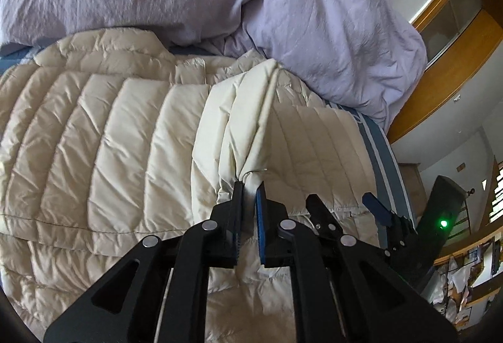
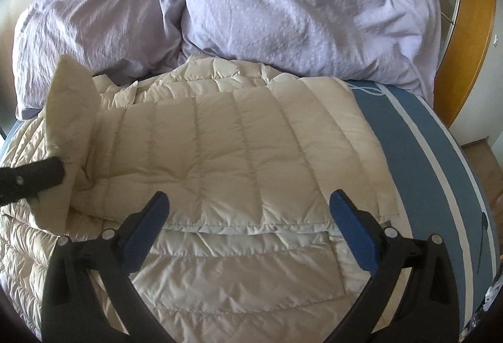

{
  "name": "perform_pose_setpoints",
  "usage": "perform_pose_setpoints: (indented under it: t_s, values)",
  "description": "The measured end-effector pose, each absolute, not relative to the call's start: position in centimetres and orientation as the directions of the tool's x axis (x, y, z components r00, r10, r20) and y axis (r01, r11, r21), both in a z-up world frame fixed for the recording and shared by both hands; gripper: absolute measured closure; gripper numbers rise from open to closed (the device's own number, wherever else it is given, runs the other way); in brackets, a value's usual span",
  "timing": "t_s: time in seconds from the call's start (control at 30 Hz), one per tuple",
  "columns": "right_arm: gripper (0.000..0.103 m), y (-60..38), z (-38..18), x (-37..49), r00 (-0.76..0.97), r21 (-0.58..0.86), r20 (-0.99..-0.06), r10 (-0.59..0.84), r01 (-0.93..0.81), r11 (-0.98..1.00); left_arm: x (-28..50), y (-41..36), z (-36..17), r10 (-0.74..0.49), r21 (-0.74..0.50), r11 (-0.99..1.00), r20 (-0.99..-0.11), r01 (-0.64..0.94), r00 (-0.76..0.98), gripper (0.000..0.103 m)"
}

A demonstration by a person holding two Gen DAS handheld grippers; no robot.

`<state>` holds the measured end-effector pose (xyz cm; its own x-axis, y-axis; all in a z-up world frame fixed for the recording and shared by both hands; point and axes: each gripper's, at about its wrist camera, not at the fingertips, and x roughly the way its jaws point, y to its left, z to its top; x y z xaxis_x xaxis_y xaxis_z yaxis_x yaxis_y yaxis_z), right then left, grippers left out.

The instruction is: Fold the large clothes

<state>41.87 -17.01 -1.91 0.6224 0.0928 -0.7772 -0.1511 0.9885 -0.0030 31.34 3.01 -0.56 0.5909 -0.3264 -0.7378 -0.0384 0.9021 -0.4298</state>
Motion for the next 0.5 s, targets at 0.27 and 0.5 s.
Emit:
perform_pose_setpoints:
  t_s: [0.27,0.5]
  values:
    - [0.002,-16.5,-0.8,40.9,0.635,0.012,-0.764,0.115,-0.164,0.986,29.7,6.0,0.3,-0.263,-0.398,0.914,-0.731,-0.08,0.63,0.056]
    - [0.002,-14.5,0.7,39.9,0.642,0.06,-0.741,0.198,-0.23,0.971,28.4,8.9,-0.6,-0.065,-0.226,0.959,-0.765,-0.173,0.641,0.056]
